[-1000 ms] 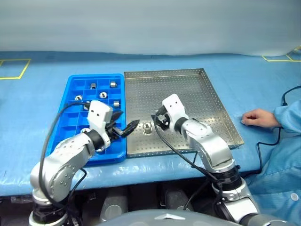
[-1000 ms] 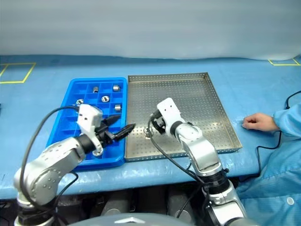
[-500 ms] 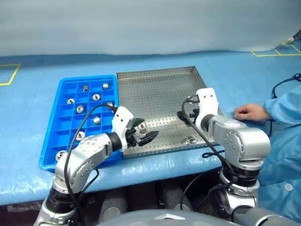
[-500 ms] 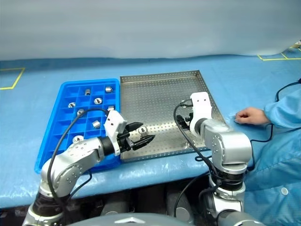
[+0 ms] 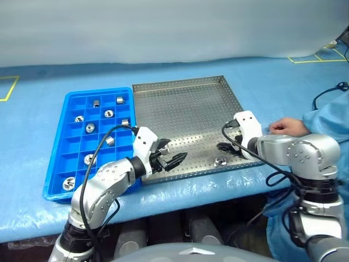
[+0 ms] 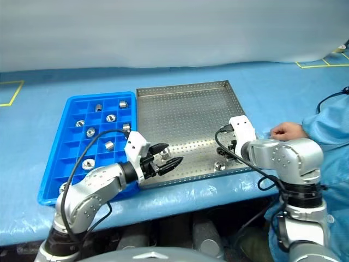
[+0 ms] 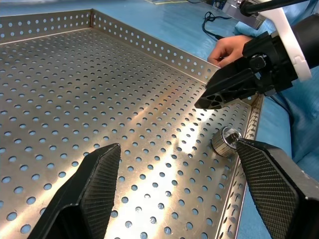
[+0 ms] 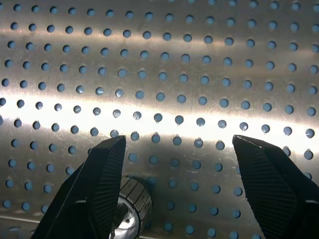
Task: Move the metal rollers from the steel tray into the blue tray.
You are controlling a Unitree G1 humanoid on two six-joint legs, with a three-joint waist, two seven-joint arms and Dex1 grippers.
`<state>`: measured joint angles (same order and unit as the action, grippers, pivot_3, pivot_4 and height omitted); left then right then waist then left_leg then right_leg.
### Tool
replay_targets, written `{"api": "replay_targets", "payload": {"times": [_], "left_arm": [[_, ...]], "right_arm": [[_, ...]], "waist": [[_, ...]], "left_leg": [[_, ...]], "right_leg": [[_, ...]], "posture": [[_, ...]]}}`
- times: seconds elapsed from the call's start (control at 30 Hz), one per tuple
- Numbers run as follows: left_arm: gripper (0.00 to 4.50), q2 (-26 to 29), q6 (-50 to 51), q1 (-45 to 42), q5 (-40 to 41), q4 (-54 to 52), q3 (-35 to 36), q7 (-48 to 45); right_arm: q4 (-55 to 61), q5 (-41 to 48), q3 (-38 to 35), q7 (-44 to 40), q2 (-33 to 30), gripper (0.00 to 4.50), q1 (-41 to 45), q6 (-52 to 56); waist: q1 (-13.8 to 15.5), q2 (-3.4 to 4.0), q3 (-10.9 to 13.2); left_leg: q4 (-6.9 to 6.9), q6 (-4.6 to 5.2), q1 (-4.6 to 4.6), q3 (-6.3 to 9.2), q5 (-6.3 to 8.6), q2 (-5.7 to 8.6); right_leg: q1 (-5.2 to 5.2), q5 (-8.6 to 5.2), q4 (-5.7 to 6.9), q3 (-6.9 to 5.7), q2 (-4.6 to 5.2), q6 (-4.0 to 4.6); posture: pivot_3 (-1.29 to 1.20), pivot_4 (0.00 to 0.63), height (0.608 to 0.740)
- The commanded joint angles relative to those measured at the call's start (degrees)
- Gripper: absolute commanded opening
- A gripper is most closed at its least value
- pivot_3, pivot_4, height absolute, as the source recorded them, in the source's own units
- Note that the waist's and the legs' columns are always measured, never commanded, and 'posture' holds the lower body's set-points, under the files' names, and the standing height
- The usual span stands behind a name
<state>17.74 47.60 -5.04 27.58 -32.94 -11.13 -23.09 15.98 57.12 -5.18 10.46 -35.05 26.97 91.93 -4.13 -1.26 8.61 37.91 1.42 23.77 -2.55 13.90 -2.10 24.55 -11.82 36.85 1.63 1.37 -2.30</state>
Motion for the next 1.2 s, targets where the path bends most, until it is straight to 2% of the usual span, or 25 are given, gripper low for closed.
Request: {"api": "replay_targets", "payload": {"times": [0.03,0.13,0.23,0.3,0.53,0.63,0.73,0.8,1.03,1.2], "left_arm": [[4.04,-0.90,-1.83,0.54,-0.44,-0.57,-0.41,0.58],[4.04,-1.24,-2.03,0.93,-0.60,-0.59,-0.46,1.17],[4.04,-1.38,-2.12,1.38,-0.80,-0.71,-0.70,1.58],[4.04,-1.41,-2.16,1.57,-0.85,-0.88,-0.84,1.80],[4.04,-1.35,-2.52,2.11,-1.12,-0.88,-0.70,2.33],[4.04,-1.38,-2.70,2.25,-1.11,-1.00,-0.76,2.57],[4.04,-1.31,-2.87,2.50,-1.11,-1.11,-0.70,2.86],[4.04,-1.19,-2.88,2.74,-1.07,-1.31,-0.53,3.13],[4.04,-0.83,-2.86,3.25,-0.74,-2.10,0.61,3.82],[4.04,-0.77,-2.84,3.99,0.57,-5.28,4.41,5.34]], "right_arm": [[-3.53,18.68,1.95,11.49,-3.31,3.61,2.07,0.57],[-7.10,31.02,3.79,21.03,-4.62,3.61,2.77,0.07],[-7.32,50.23,12.67,34.04,-11.43,3.61,2.11,-10.38],[-6.43,55.40,16.71,37.86,-14.46,3.61,1.56,-14.76],[-5.62,55.88,22.46,39.04,-17.92,3.61,0.79,-19.79],[-7.28,55.88,23.77,39.97,-18.02,3.00,1.54,-20.26],[-8.36,55.88,24.42,40.84,-17.70,2.04,2.40,-20.60],[-8.67,55.88,24.70,40.95,-17.27,1.73,3.01,-20.63],[-8.54,55.88,25.69,41.94,-15.99,1.72,5.43,-21.39],[-7.31,54.99,22.55,38.90,-11.62,1.72,12.68,-25.63]], "waist": [[-0.02,-0.01,0.01],[0.04,-0.02,0.01],[0.18,-0.04,0.02],[0.27,-0.05,0.03],[0.41,-0.08,0.04],[0.65,-0.08,0.04],[0.81,-0.10,0.01],[0.81,-0.12,0.00],[0.76,-0.12,0.00],[0.54,-0.07,0.03]], "left_leg": [[0.00,0.00,-0.01,-0.03,0.00,0.01],[0.03,0.03,0.00,-0.11,0.01,0.02],[0.05,0.10,0.02,-0.17,0.04,0.04],[0.06,0.15,0.03,-0.17,0.06,0.04],[0.08,0.29,0.02,-0.32,0.13,-0.02],[0.09,0.32,0.01,-0.36,0.15,-0.07],[0.10,0.36,0.03,-0.38,0.18,-0.08],[0.11,0.40,0.01,-0.41,0.20,-0.09],[0.14,0.43,0.00,-0.49,0.22,-0.13],[0.16,0.44,0.01,-0.64,0.21,-0.19]], "right_leg": [[0.01,-0.01,0.00,0.04,0.00,-0.03],[0.00,0.01,-0.01,0.17,0.00,-0.11],[0.02,0.03,-0.04,0.28,0.02,-0.19],[0.02,0.01,-0.07,0.31,0.03,-0.25],[0.02,0.06,-0.16,0.58,0.06,-0.48],[0.02,0.06,-0.19,0.64,0.07,-0.50],[0.02,0.07,-0.23,0.67,0.10,-0.52],[0.00,0.08,-0.27,0.70,0.10,-0.54],[0.00,0.12,-0.31,0.78,0.10,-0.58],[0.13,0.15,-0.24,0.91,0.03,-0.64]], "posture": [[-0.09,0.150,0.740],[-0.08,0.150,0.740],[-0.08,0.150,0.740],[-0.07,0.150,0.740],[-0.07,0.150,0.740],[-0.06,0.150,0.740],[-0.06,0.150,0.740],[-0.05,0.150,0.740],[-0.03,0.150,0.740],[-0.01,0.150,0.740]]}}
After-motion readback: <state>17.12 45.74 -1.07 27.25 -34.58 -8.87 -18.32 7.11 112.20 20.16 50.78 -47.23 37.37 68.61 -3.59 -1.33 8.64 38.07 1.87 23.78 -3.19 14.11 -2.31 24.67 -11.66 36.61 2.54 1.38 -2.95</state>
